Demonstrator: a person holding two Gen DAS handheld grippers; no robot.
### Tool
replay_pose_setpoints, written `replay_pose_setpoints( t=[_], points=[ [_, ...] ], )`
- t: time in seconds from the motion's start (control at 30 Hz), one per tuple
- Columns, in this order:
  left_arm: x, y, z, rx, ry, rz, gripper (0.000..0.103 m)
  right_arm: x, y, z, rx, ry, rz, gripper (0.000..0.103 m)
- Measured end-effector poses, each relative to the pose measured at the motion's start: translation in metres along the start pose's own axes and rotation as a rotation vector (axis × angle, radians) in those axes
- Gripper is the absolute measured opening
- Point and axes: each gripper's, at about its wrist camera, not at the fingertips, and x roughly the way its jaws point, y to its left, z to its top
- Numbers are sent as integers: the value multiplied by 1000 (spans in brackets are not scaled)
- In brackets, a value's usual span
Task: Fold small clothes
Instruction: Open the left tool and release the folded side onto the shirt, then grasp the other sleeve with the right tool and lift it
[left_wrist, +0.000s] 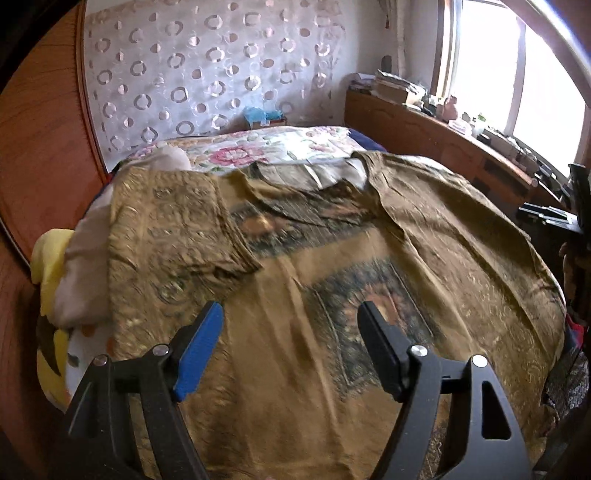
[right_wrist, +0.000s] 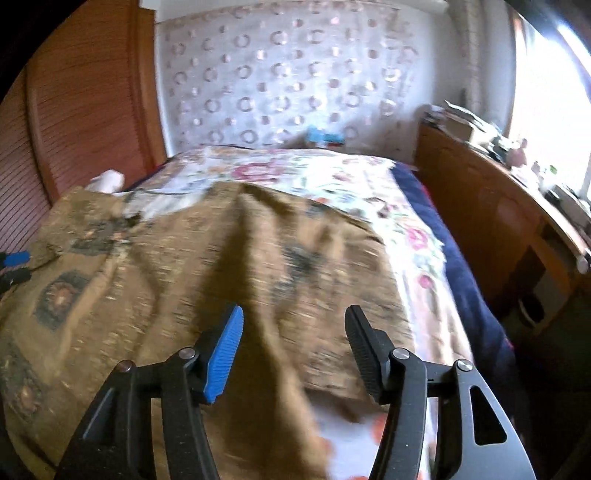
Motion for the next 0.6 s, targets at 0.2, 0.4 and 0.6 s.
replay_pose_setpoints(
  t=[0.2,0.4,0.6],
  points=[
    [7,-14,-5,22,25,-7,76,6,-36,-17,86,61,-29,59],
    [14,-23,-4,36,50,-10,76,18,-50,-14,112,115,-9,59],
    [19,-22,0,15,49,13,76,35,-56,-9,118,130,-1,57]
  ],
)
